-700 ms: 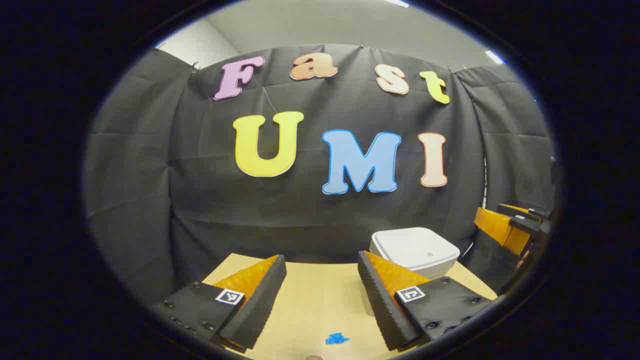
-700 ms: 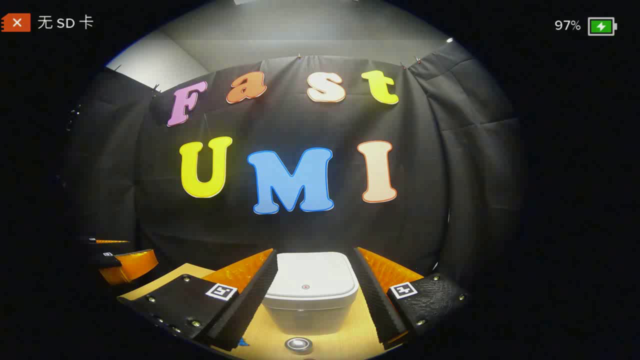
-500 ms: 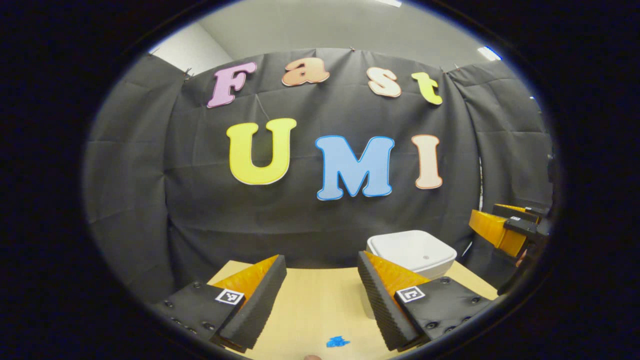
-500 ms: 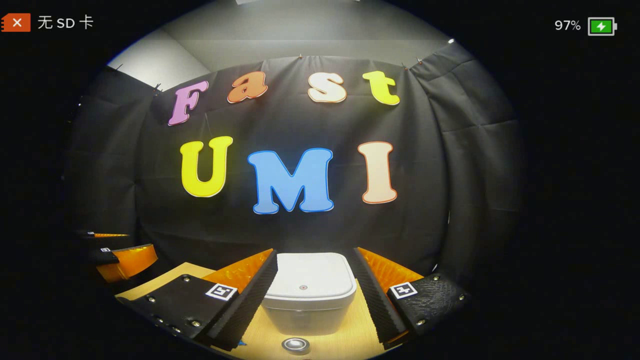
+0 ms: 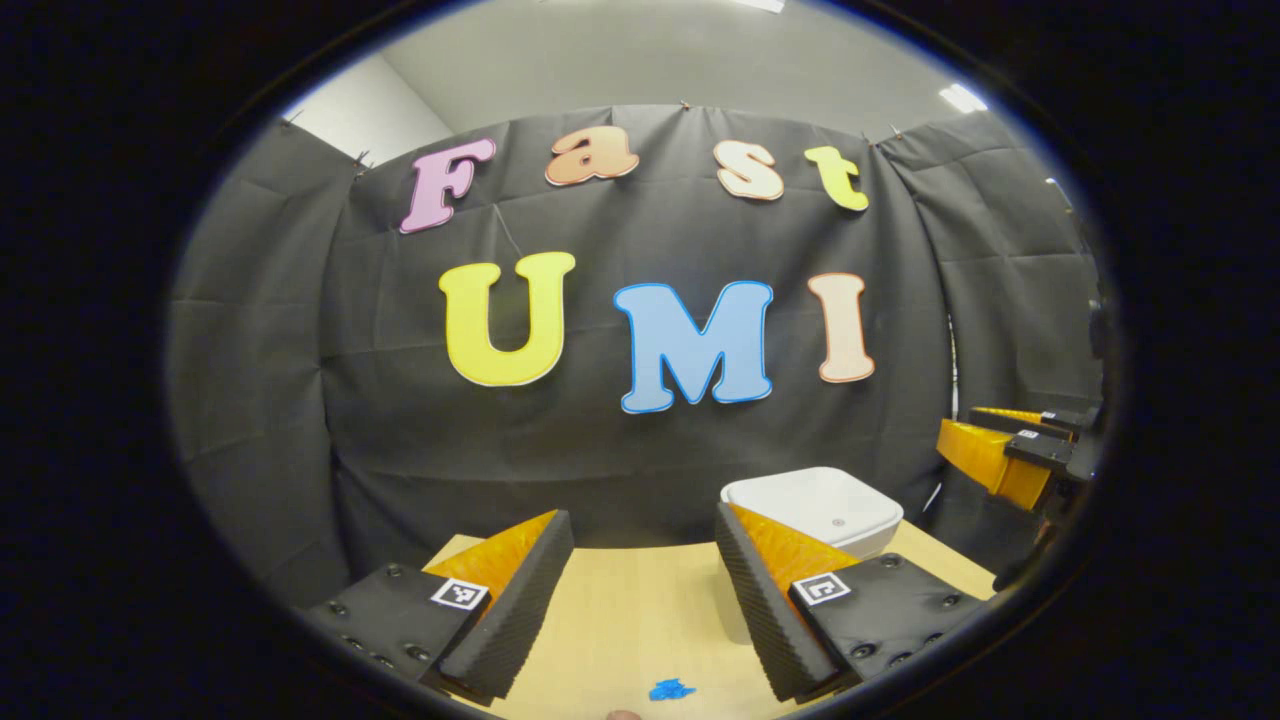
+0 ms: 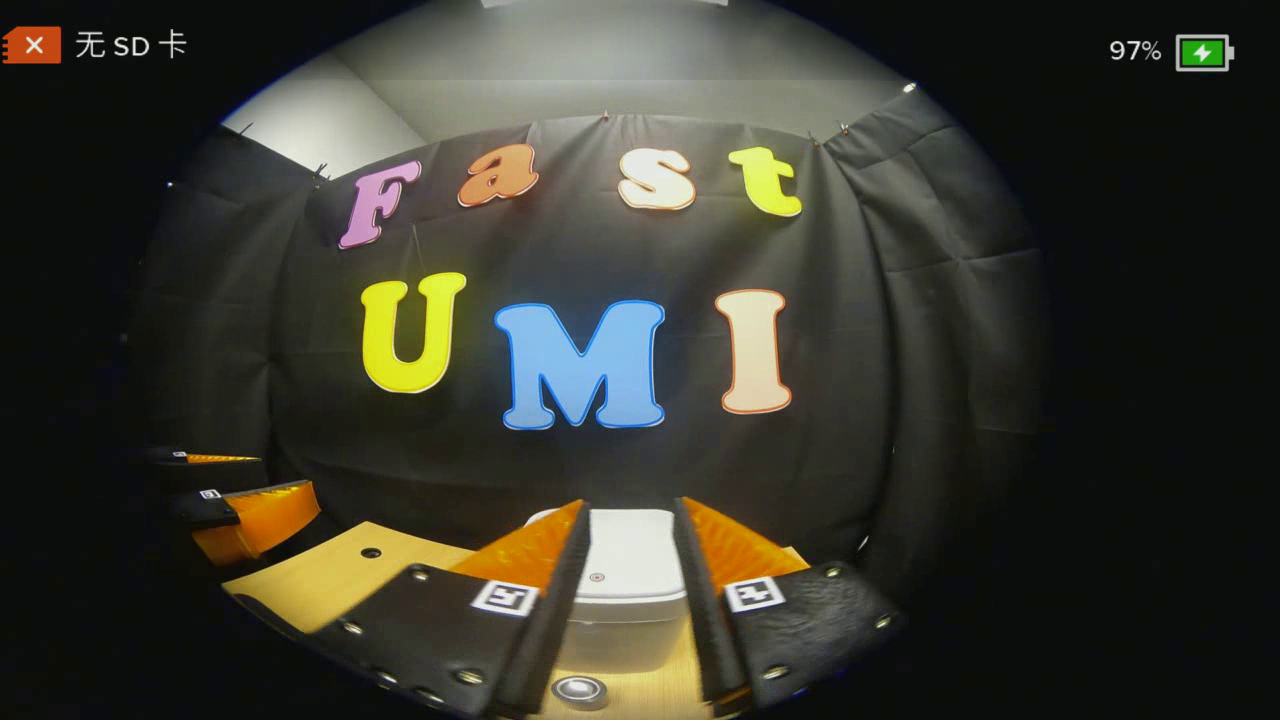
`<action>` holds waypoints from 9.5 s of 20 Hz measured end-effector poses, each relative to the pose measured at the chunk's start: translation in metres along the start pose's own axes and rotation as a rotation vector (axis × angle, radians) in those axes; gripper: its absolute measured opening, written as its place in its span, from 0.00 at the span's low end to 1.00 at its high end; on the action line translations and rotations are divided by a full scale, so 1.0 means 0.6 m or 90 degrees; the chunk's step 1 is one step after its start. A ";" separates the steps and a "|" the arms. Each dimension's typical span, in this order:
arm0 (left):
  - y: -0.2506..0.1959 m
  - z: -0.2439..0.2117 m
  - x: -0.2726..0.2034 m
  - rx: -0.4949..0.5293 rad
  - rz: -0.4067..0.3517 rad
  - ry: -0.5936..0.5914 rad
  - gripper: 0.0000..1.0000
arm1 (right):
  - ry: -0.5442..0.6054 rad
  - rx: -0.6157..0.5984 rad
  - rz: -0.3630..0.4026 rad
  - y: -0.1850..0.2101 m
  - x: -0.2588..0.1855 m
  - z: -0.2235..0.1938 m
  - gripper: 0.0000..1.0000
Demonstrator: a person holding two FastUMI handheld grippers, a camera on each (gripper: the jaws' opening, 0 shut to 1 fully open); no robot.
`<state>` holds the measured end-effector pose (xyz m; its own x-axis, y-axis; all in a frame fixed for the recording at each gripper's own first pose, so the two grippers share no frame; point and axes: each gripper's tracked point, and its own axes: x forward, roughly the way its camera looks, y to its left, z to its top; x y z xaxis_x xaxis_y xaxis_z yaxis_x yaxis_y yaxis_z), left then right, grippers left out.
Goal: Press the lid of the desktop garbage bin to open it, pick up the crumpled paper on the desktop and throw it into the bin, then pick up the pop can on the desktop and drop it into the bin, and finally close the garbage bin lid.
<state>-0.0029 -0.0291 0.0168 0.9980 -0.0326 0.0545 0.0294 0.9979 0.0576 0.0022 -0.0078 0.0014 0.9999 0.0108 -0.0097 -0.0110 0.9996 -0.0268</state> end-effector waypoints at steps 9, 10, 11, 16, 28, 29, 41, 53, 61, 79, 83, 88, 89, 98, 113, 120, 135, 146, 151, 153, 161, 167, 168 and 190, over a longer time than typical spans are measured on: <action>0.017 -0.011 -0.003 -0.020 0.020 0.012 0.95 | 0.008 -0.013 0.020 0.008 -0.004 -0.010 0.00; 0.018 -0.011 -0.003 -0.020 0.020 0.013 0.95 | 0.011 -0.013 0.023 0.009 -0.003 -0.011 0.00; 0.019 -0.012 -0.003 -0.021 0.021 0.013 0.95 | 0.015 -0.013 0.027 0.011 -0.001 -0.014 0.00; 0.021 -0.008 -0.009 -0.017 0.023 0.010 0.94 | 0.008 -0.020 0.040 0.015 0.035 0.007 0.00; 0.068 -0.025 -0.020 -0.025 0.061 0.030 0.95 | 0.075 -0.009 0.073 0.049 0.155 -0.047 0.00; 0.074 -0.024 -0.018 -0.027 0.064 0.031 0.95 | 0.087 -0.010 0.073 0.052 0.160 -0.062 0.00; 0.092 -0.038 -0.004 -0.026 0.071 0.038 0.95 | 0.207 0.015 0.072 0.063 0.182 -0.204 0.01; 0.070 -0.045 0.019 -0.026 0.049 0.037 0.95 | 0.172 0.041 0.060 0.069 0.175 -0.209 0.01; 0.067 -0.045 0.018 -0.027 0.048 0.037 0.95 | 0.162 0.065 0.074 0.064 0.180 -0.191 0.00; 0.029 -0.066 -0.002 -0.029 0.018 0.041 0.95 | 0.063 0.070 0.053 0.039 0.092 -0.053 0.01; 0.026 -0.080 -0.004 -0.036 0.013 0.049 0.95 | 0.049 0.071 0.053 0.038 0.076 -0.036 0.01; 0.020 -0.138 -0.004 -0.051 0.001 0.082 0.95 | 0.036 0.052 0.053 0.038 0.060 -0.019 0.01; 0.018 -0.151 -0.002 -0.055 -0.004 0.090 0.96 | 0.034 0.049 0.053 0.037 0.057 -0.017 0.01; -0.014 -0.329 0.006 -0.054 -0.045 0.202 0.96 | 0.022 0.032 0.040 0.023 0.038 0.004 0.01; -0.061 -0.551 0.005 -0.059 -0.080 0.358 0.96 | 0.042 -0.003 -0.015 -0.040 0.006 -0.005 0.01; -0.046 -0.625 0.027 -0.063 -0.056 0.407 0.96 | 0.062 -0.026 -0.031 -0.067 -0.004 -0.019 0.01; -0.024 -0.692 0.052 -0.077 -0.048 0.467 0.96 | 0.108 -0.036 -0.051 -0.106 0.006 -0.057 0.01; -0.024 -0.712 0.055 -0.078 -0.036 0.485 0.95 | 0.123 -0.031 -0.057 -0.115 0.012 -0.071 0.00; 0.009 -0.714 0.062 -0.046 0.011 0.486 0.73 | 0.126 -0.028 -0.055 -0.112 0.014 -0.074 0.00; 0.021 -0.714 0.062 -0.054 0.021 0.480 0.53 | 0.126 -0.027 -0.054 -0.112 0.015 -0.075 0.00; 0.021 -0.700 0.062 -0.045 0.016 0.472 0.41 | 0.132 -0.023 -0.051 -0.110 0.014 -0.081 0.00; 0.003 -0.635 0.085 0.004 -0.006 0.404 0.41 | 0.138 -0.015 -0.037 -0.098 0.014 -0.091 0.00; 0.001 -0.620 0.087 0.006 -0.010 0.392 0.42 | 0.139 -0.014 -0.035 -0.096 0.015 -0.090 0.00; -0.097 -0.199 0.169 -0.025 -0.053 0.101 0.40 | 0.170 0.044 -0.022 -0.113 -0.011 -0.138 0.01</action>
<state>0.1033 -0.0836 -0.1000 0.9882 -0.1093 -0.1072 0.1116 0.9936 0.0165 -0.0046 -0.0776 -0.0794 0.9615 -0.0215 -0.2741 0.0326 0.9988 0.0361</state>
